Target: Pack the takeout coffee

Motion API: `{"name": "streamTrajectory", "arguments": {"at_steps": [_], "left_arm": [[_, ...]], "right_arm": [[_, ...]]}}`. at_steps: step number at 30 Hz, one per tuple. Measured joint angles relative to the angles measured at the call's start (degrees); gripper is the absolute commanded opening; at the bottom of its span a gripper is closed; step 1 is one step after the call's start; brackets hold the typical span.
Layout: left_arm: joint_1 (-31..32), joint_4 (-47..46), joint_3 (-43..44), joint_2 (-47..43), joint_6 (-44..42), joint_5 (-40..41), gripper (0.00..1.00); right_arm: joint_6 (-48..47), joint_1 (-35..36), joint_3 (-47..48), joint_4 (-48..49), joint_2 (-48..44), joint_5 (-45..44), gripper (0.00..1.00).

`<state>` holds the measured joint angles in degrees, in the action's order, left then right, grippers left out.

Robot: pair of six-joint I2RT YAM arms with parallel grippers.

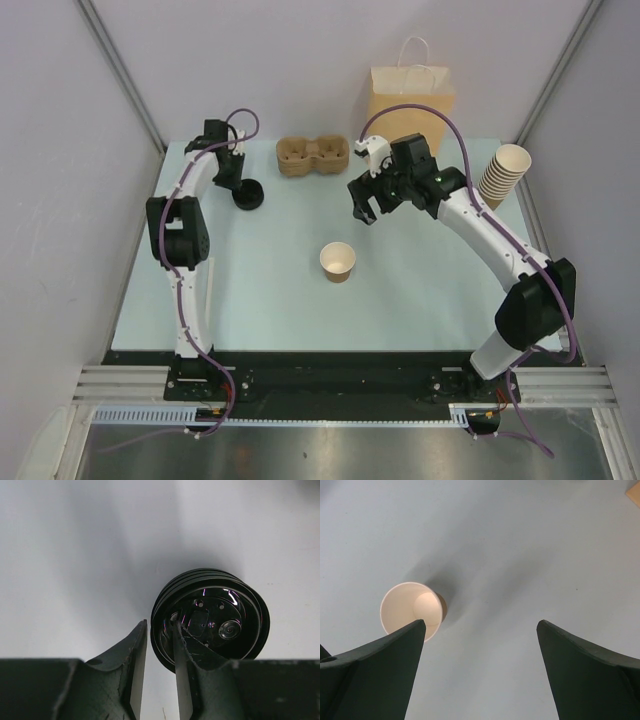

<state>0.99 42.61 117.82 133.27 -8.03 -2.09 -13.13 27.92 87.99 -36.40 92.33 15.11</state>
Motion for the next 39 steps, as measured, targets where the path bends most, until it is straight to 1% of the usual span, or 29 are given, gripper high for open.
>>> {"name": "streamTrajectory", "arguments": {"at_steps": [2,5,11,18,39], "left_arm": [[0.00,0.00,0.07,0.00,0.00,0.00,0.27],[0.00,0.00,0.11,0.00,0.00,0.00,0.25],[0.00,0.02,0.46,0.00,-0.04,0.42,0.11],[0.00,-0.02,0.55,0.00,-0.04,0.44,0.01],[0.00,2.25,1.70,-0.59,0.02,-1.27,0.00]], "right_arm": [[-0.04,0.22,0.00,0.00,0.02,-0.02,1.00],[-0.22,0.42,0.00,0.00,0.02,-0.02,1.00],[-0.44,0.52,0.00,0.00,0.04,-0.02,1.00],[-0.44,0.52,0.00,0.00,0.07,-0.02,1.00],[-0.48,0.74,0.00,0.00,0.07,1.27,1.00]]}}
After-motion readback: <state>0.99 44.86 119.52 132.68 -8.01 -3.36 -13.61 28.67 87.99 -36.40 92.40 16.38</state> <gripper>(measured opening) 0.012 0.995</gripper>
